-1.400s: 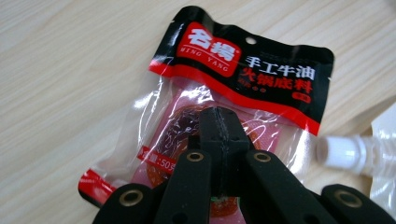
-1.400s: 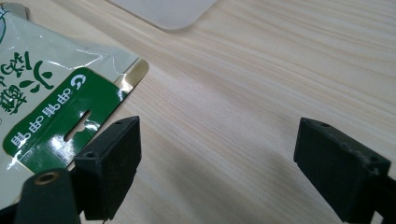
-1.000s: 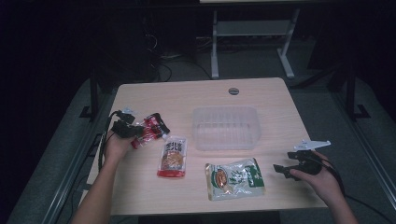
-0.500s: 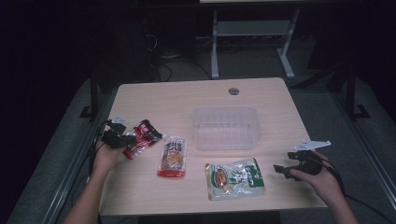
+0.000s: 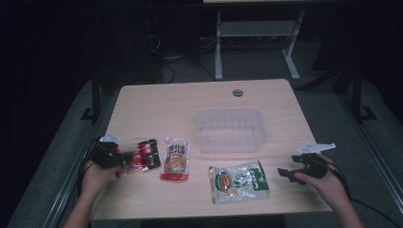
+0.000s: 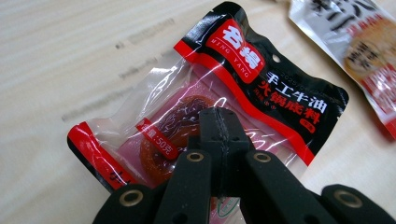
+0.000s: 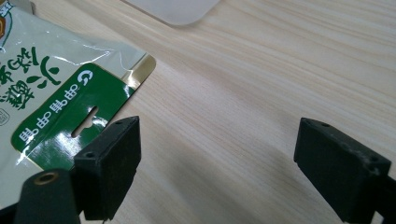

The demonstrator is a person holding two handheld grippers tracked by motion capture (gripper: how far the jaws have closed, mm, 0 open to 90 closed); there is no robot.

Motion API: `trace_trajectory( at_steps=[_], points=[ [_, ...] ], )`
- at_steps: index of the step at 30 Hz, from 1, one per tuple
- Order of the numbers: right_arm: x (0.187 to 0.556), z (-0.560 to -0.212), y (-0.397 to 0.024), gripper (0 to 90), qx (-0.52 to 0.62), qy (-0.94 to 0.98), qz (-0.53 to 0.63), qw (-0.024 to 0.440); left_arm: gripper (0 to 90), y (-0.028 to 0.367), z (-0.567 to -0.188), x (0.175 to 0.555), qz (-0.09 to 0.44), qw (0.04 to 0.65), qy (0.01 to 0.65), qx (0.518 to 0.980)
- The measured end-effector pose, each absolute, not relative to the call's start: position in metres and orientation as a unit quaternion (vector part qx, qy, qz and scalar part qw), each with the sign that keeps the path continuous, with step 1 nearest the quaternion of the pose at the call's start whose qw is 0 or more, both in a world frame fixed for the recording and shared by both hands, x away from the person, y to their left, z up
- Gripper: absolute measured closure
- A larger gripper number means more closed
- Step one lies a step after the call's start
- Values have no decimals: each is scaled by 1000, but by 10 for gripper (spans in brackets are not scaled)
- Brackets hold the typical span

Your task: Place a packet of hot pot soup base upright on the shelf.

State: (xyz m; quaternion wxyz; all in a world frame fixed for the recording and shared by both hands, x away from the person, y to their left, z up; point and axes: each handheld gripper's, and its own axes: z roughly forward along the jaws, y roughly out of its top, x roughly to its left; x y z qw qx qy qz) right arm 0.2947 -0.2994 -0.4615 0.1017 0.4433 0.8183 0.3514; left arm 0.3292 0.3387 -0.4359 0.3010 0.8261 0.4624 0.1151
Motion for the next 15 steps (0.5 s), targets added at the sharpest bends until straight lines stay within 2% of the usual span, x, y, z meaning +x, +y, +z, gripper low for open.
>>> trace_trajectory(
  at_steps=[8,15],
  points=[
    [293,-458,-297,145,438,819,356,102,900,330,-435,300,112,294,443,839],
    [290,-449,-288,145,426,821,366,99,899,331,-435,292,114,299,442,838]
  ],
)
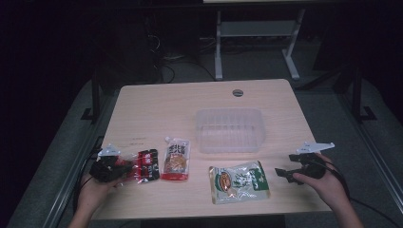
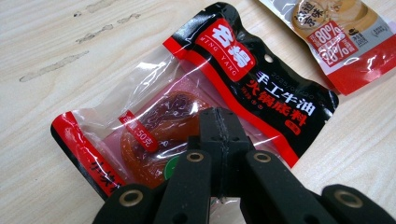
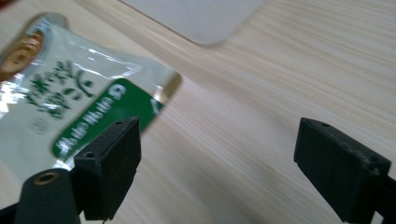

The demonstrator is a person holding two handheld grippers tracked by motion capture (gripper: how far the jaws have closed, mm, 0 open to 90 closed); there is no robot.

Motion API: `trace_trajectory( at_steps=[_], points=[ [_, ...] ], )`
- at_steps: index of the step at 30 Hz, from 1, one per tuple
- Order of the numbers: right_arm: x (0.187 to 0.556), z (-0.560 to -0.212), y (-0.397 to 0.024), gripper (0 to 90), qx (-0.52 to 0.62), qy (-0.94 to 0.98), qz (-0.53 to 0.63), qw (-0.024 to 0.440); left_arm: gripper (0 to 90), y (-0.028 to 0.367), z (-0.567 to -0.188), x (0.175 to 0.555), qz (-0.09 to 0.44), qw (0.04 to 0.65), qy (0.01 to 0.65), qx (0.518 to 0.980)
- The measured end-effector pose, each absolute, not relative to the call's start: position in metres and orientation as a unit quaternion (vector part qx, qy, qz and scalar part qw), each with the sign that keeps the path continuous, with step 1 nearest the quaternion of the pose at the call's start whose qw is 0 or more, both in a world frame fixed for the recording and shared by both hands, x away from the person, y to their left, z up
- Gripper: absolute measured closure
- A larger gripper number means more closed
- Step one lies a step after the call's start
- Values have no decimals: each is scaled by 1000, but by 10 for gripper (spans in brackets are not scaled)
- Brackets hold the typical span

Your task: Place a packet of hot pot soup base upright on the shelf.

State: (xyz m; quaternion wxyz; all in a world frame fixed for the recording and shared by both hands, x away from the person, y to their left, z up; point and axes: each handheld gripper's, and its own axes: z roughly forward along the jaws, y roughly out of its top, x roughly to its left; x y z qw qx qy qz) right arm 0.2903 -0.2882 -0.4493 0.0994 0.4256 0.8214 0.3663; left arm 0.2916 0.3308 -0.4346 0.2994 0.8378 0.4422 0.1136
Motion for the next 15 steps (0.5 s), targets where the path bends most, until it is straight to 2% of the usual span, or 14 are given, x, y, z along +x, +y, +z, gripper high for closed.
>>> trace_trajectory(
  at_steps=[6,15],
  points=[
    [289,-438,-267,152,405,823,390,76,899,331,-423,288,128,316,435,833],
    [292,-425,-216,198,334,844,418,40,899,352,-420,286,150,310,464,816]
  ],
)
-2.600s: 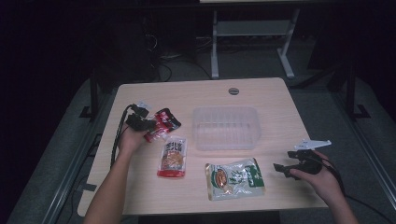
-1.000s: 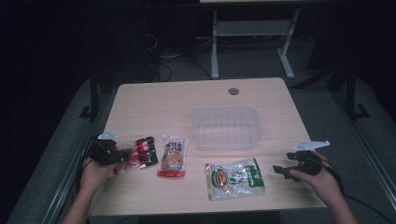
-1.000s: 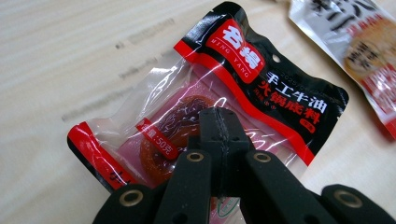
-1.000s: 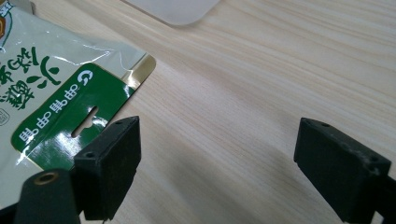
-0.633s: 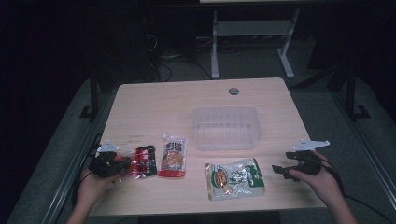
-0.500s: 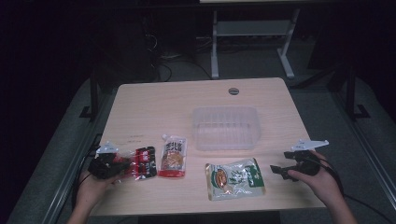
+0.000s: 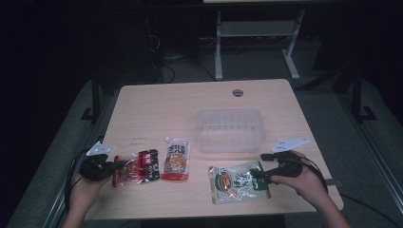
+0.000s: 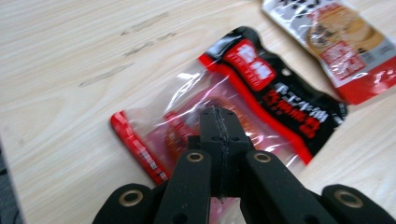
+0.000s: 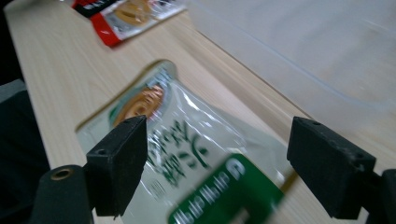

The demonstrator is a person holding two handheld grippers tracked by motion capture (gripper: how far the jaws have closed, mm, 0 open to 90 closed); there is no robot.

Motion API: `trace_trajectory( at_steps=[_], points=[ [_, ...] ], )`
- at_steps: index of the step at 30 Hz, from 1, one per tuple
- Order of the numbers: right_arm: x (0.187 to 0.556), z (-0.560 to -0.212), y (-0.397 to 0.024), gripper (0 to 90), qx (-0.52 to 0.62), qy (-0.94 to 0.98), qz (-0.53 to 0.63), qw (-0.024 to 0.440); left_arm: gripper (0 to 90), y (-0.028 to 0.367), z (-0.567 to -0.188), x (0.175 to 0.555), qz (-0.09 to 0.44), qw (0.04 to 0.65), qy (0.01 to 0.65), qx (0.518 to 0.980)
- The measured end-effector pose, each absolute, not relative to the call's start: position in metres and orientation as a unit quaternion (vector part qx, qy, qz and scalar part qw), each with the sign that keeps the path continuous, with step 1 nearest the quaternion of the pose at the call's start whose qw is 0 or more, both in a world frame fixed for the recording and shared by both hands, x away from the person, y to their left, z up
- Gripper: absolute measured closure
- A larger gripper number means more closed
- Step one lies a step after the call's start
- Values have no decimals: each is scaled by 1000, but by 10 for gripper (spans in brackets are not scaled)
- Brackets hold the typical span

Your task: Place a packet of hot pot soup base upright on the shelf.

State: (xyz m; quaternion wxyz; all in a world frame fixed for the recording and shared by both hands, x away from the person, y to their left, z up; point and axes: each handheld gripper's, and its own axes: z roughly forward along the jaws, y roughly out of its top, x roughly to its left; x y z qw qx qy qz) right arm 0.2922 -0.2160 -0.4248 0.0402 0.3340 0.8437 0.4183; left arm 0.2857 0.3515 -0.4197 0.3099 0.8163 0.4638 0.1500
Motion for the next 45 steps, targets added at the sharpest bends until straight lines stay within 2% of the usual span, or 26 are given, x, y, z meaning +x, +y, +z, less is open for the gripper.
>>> trace_trajectory(
  at_steps=[13,32,45],
  points=[
    [307,-418,-133,195,251,864,436,4,899,375,-432,289,153,280,492,810],
    [334,-416,-26,199,173,878,445,-44,899,376,-447,294,127,276,501,810],
    [355,-424,22,198,173,869,457,-81,899,377,-450,296,121,274,502,811]
  ],
)
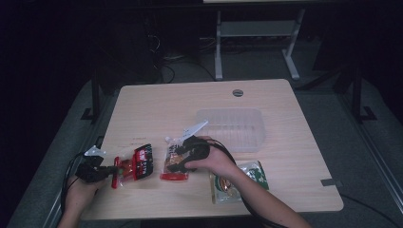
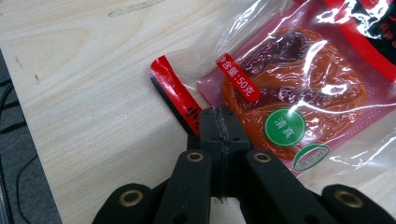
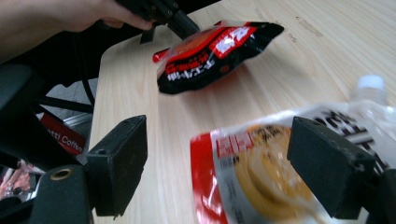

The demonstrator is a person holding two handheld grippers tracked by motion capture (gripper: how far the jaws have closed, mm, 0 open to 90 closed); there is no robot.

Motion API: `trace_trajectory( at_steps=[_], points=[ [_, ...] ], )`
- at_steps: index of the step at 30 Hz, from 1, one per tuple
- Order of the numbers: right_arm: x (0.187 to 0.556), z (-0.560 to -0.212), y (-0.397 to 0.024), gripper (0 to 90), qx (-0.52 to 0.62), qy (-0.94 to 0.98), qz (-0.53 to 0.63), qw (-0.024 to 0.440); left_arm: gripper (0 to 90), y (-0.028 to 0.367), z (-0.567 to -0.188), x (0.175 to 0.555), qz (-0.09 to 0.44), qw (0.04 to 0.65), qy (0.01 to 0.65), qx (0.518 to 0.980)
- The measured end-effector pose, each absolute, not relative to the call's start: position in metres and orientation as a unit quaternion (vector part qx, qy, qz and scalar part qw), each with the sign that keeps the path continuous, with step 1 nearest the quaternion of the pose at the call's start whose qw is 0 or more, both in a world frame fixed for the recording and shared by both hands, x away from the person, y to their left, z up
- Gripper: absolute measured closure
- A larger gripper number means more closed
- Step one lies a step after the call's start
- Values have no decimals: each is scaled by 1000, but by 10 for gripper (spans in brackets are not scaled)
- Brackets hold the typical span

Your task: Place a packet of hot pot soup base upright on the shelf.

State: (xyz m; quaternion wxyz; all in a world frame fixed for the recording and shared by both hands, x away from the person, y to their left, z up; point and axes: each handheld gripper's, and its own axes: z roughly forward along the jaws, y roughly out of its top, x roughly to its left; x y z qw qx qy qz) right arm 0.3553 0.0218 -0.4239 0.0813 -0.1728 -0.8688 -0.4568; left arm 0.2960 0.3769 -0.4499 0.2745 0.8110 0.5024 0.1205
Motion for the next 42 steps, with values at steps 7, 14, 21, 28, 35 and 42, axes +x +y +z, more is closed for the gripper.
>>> trace_trajectory(
  at_steps=[7,14,21,28,35,42],
  points=[
    [362,-435,48,208,-175,-865,-458,107,899,378,-450,297,117,274,498,814],
    [368,-445,67,222,-181,-856,-467,127,899,373,-450,298,111,280,490,818],
    [372,-451,80,242,-190,-855,-463,135,899,369,-451,298,106,285,486,819],
    [373,-457,90,291,-192,-857,-456,145,899,370,-451,299,102,288,488,818],
    [374,-459,100,422,-191,-853,-457,163,899,371,-451,299,98,291,490,816],
    [379,-459,104,592,-195,-852,-458,165,899,372,-451,299,96,292,492,815]
  ],
)
